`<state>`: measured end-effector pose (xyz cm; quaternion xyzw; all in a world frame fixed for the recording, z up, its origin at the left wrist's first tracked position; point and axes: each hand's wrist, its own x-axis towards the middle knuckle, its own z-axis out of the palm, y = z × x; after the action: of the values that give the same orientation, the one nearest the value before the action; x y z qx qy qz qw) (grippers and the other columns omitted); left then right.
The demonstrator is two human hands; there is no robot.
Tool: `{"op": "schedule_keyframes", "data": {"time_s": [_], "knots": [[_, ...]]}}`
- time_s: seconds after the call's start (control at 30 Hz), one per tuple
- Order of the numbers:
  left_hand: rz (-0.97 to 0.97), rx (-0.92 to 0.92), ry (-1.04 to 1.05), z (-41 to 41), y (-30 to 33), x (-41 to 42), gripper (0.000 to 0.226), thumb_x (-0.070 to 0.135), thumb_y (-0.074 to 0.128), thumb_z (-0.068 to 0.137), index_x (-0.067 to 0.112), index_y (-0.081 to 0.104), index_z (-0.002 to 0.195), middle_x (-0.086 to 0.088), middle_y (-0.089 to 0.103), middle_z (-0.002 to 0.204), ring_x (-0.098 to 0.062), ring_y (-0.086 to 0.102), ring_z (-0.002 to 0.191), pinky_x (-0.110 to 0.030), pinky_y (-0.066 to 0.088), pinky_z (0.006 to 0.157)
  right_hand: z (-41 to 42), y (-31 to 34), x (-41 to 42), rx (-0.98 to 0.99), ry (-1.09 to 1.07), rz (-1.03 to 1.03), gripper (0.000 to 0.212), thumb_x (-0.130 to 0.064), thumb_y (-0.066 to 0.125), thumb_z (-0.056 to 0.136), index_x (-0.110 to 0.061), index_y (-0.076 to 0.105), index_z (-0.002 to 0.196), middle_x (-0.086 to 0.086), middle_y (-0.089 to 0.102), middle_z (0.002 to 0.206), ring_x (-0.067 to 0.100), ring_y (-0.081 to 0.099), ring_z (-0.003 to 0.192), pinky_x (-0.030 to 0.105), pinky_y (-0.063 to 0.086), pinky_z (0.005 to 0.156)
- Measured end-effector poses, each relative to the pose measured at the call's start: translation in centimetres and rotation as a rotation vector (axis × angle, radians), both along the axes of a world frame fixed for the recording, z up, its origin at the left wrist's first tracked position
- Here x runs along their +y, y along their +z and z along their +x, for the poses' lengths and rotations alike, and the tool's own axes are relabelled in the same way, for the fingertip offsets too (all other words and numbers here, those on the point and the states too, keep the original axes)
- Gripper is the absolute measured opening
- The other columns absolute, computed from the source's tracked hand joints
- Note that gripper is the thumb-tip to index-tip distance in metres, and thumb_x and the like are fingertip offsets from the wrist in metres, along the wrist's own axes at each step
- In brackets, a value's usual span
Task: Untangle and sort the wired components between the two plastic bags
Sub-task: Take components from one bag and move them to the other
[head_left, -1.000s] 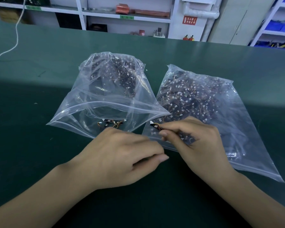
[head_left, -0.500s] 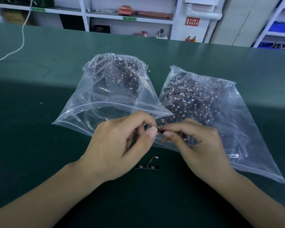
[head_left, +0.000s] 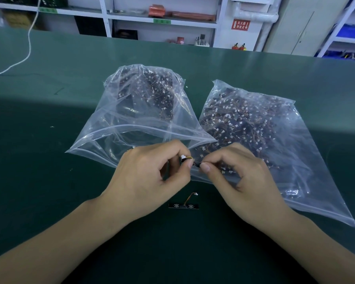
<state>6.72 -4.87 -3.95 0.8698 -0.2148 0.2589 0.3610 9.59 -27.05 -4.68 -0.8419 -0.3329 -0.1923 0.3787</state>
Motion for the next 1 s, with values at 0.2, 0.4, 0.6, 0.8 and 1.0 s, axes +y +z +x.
{"op": "schedule_keyframes", "data": {"time_s": [0.2,0.4,0.6,0.8,1.0], "knots": [[-0.005,0.018,-0.011,0.06,-0.08,0.07,0.012,0.033,0.065,0.096,0.026,0.065,0.085,0.013,0.052,0.065,-0.012,0.054,0.057,-0.021,0.04,0.054,0.03,-0.13,-0.05,-0.008,0.015,-0.003,0.015,-0.03,0.065,0.104,-0.023,0.073,0.094,-0.017,0.067,0.088,0.012,0.061,0.09,0.023,0.044,0.086],[0.007,0.022,-0.023,0.05,-0.16,0.03,0.011,0.032,0.065,0.097,0.027,0.066,0.087,0.014,0.052,0.065,-0.01,0.054,0.057,-0.019,0.038,0.056,0.21,-0.28,-0.15,-0.023,0.016,-0.024,0.015,-0.029,0.064,0.104,-0.021,0.073,0.095,-0.016,0.068,0.088,0.012,0.061,0.09,0.026,0.046,0.086],[0.02,0.018,-0.035,0.18,-0.16,0.16,0.01,0.028,0.068,0.097,0.025,0.067,0.088,0.014,0.052,0.065,-0.011,0.054,0.057,-0.023,0.041,0.055,0.22,-0.27,-0.23,-0.015,0.011,-0.022,0.013,-0.029,0.066,0.104,-0.023,0.073,0.095,-0.017,0.068,0.089,0.011,0.062,0.091,0.023,0.045,0.085],[0.03,0.026,-0.033,0.24,-0.29,0.25,0.01,0.03,0.068,0.098,0.026,0.068,0.088,0.014,0.053,0.066,-0.012,0.053,0.057,-0.027,0.042,0.054,0.32,-0.33,-0.3,-0.011,0.011,-0.033,0.013,-0.029,0.064,0.104,-0.023,0.072,0.095,-0.017,0.067,0.088,0.01,0.061,0.09,0.023,0.045,0.086],[0.044,0.018,-0.034,0.21,-0.25,0.27,0.01,0.029,0.068,0.099,0.026,0.067,0.089,0.014,0.053,0.066,-0.013,0.053,0.057,-0.027,0.042,0.053,0.45,-0.37,-0.33,-0.024,0.014,-0.038,0.013,-0.029,0.065,0.104,-0.022,0.072,0.095,-0.016,0.067,0.089,0.012,0.061,0.09,0.025,0.046,0.085]]}}
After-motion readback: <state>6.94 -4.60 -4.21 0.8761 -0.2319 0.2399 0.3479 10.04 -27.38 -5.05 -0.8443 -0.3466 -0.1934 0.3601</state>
